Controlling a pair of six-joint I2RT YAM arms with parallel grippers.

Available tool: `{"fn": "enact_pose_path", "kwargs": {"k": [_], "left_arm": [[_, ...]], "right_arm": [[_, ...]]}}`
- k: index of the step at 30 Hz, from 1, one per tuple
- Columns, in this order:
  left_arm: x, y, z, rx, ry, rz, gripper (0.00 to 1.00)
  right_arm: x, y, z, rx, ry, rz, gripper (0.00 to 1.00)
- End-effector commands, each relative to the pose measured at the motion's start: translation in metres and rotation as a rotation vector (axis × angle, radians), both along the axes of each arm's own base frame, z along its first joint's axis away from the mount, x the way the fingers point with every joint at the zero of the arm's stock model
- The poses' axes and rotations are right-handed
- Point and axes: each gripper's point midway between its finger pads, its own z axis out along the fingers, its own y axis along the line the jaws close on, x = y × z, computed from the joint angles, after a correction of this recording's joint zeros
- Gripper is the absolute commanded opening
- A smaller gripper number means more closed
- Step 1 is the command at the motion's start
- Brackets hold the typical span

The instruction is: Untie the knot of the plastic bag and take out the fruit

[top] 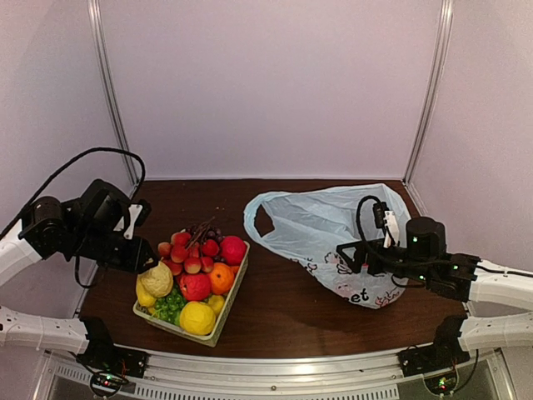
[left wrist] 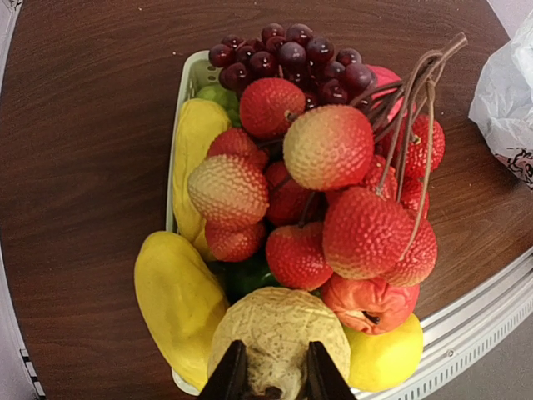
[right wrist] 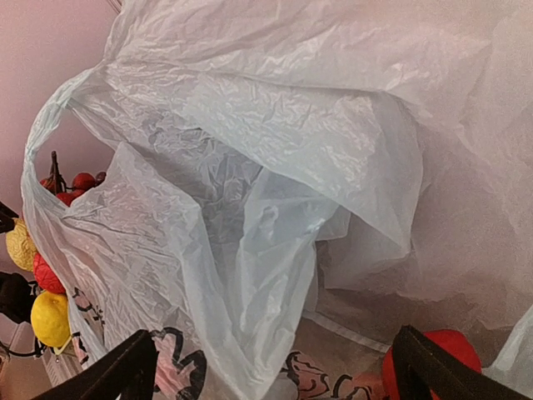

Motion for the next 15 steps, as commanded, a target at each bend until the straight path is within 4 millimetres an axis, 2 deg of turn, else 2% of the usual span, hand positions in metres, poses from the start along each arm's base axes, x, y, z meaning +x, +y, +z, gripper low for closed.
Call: {"fn": "enact_pose_path", "kwargs": {"k": [1,10,13,15], "left_arm": [[0.007,-0.008,-0.005,-0.025,-0.01,0.0,0.22],[0.005,-0.006,-0.017,-0.016,0.006,0.004,0.23],[0.004,-0.006,-0.018,-0.014,0.01,0.002,0.26],[0.004,-0.007,-0.017,-0.015,0.01,0.0,0.32]], "right_arm": [[0.002,-0.002,0.006,-0.009,-0.019,-0.013,0.99],[0.002,-0.003,0.005,-0.009,-0.019,-0.013,0.99],[0.002,-0.003,0.004,-0.011,-0.017,-0.013,0.99],[0.002,-0.002,0.005,-0.009,-0.018,-0.011,0.99]]}}
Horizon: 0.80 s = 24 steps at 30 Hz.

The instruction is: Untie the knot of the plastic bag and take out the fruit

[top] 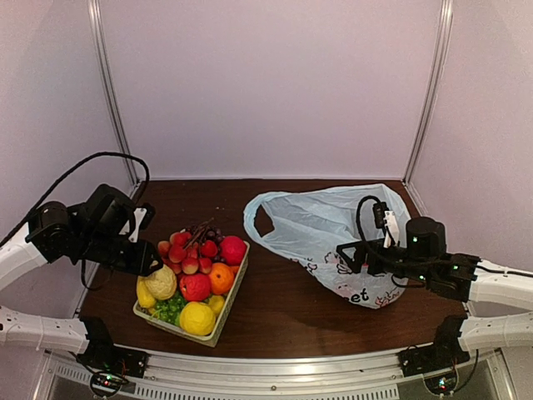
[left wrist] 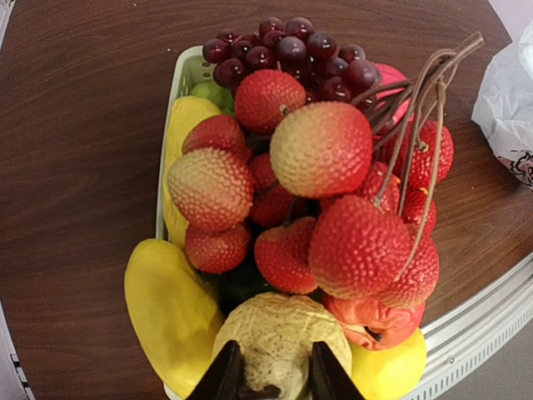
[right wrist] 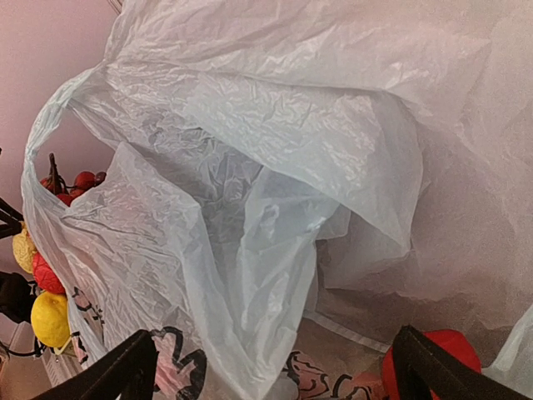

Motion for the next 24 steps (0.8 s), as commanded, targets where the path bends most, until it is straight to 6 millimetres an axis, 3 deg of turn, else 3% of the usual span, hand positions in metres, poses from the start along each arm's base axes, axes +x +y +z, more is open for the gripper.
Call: {"fn": "enact_pose_path", "kwargs": {"k": [1,4,16,24], "left_arm": [[0.001,-0.001,-0.004,-0.009,0.006,0.003,0.36],[0.001,-0.001,-0.003,-0.012,0.003,0.003,0.46],[0.0,0.007,0.004,0.011,-0.003,0.027,0.71],[-0.002,0.011,0.005,0.01,-0.003,0.037,0.75]], "right_arm": [[0.002,-0.002,0.006,-0.006,-0.017,-0.013,0.99],[0.002,-0.002,0.005,-0.007,-0.017,-0.013,0.99],[0.002,-0.001,0.007,-0.001,-0.018,-0.009,0.99],[0.002,0.0,0.008,0.003,-0.02,-0.005,0.99]]}}
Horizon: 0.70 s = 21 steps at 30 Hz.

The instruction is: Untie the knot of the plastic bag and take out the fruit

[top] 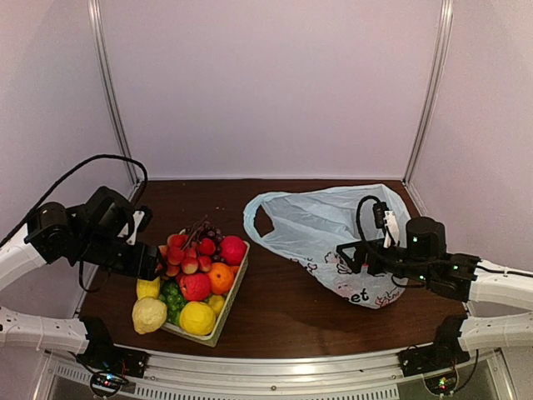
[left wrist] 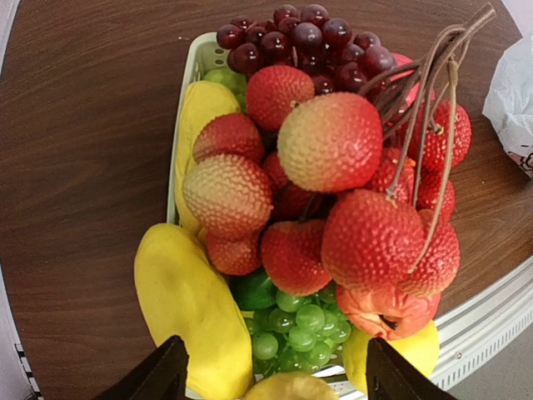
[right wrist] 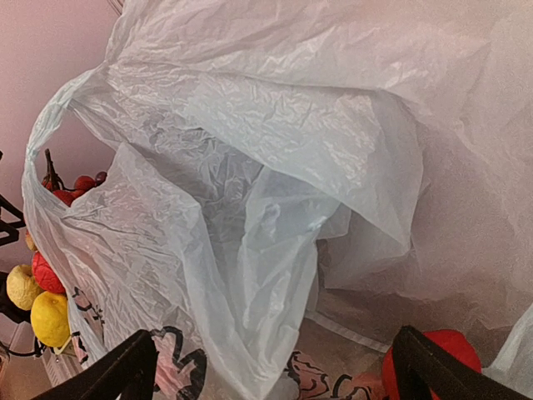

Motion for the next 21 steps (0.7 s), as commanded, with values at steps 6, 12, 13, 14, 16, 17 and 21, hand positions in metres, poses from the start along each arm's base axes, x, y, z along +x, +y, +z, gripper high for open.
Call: {"fn": "enact_pose_path", "kwargs": {"k": [6,12,13,14,16,17,21], "left_arm": [[0.0,0.001,0.011,-0.042,-0.02,0.018,0.76],[-0.001,-0.005,0.015,-0.078,-0.02,0.0,0.78],[-0.001,-0.007,0.016,-0.089,-0.02,-0.004,0.79],[-0.001,-0.009,0.018,-0.101,-0.024,-0.01,0.8],[-0.001,-0.013,0.021,-0.125,-0.03,-0.018,0.84],[0.0,-0.015,0.023,-0.135,-0.034,-0.022,0.85],[0.001,-0.024,0.031,-0.181,-0.05,-0.049,0.88]], "right_arm": [[0.002,0.001,0.008,0.004,-0.021,0.0,0.99],[-0.006,0.013,0.014,0.027,-0.034,0.082,0.99],[-0.007,0.015,0.015,0.029,-0.036,0.098,0.99],[-0.009,0.017,0.017,0.031,-0.038,0.113,0.99],[-0.011,0.019,0.019,0.025,-0.043,0.137,0.99],[-0.011,0.018,0.02,0.013,-0.047,0.136,0.99],[-0.01,0.013,0.02,-0.073,-0.045,0.135,0.99]]}}
